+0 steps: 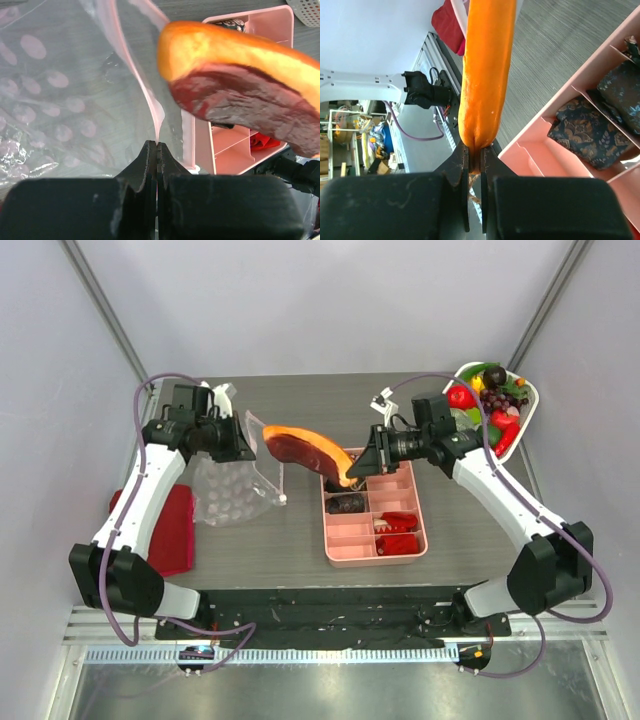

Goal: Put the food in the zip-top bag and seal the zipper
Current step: Place the fake food in the zipper food storage bag.

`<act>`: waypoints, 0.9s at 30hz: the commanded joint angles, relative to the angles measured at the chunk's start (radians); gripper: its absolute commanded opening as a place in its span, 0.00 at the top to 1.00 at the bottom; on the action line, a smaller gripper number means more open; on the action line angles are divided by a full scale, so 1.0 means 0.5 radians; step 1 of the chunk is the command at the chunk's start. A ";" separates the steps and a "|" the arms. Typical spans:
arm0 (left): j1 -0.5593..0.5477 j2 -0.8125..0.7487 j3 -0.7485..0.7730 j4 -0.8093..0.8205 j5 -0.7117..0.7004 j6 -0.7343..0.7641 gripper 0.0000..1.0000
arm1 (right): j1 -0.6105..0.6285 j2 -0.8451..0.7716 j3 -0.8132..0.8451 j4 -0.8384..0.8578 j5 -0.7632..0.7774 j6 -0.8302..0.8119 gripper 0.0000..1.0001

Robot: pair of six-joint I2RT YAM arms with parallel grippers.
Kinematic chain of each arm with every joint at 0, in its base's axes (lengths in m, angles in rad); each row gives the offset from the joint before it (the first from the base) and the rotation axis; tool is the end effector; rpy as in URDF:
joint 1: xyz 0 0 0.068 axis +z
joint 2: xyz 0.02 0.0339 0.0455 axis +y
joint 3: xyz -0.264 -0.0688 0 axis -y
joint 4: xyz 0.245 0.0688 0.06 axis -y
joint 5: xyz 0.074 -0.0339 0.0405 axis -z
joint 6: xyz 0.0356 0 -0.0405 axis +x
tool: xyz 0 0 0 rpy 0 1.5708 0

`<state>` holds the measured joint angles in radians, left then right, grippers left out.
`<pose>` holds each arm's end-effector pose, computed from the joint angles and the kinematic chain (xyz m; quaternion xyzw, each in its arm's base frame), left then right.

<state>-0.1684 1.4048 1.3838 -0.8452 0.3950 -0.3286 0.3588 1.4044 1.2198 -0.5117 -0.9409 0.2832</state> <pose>0.2854 -0.0624 0.3473 -0.0062 0.9228 -0.2617 0.2827 0.2717 0.1326 0.3270 -0.2223 0.7997 0.5088 0.2286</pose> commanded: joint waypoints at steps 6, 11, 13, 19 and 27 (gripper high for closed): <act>-0.019 -0.052 0.089 0.028 0.005 0.041 1.00 | 0.172 0.133 0.104 0.306 0.084 0.256 0.99; -0.034 -0.051 0.092 0.018 0.041 0.031 1.00 | 0.243 0.222 0.202 0.232 0.133 0.191 0.99; -0.040 -0.055 0.086 0.021 0.102 0.013 1.00 | 0.267 0.259 0.211 0.327 0.158 0.277 0.99; -0.065 -0.033 0.098 0.015 0.247 -0.042 1.00 | 0.353 0.357 0.239 0.618 0.240 0.526 0.99; -0.071 0.007 0.110 0.009 0.376 -0.116 1.00 | 0.522 0.489 0.221 0.995 0.354 0.710 0.99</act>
<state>-0.1982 1.4052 1.3998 -0.8494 0.5095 -0.3611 0.5751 1.6447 1.2919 -0.1993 -0.7986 0.5804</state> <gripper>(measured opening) 0.012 0.088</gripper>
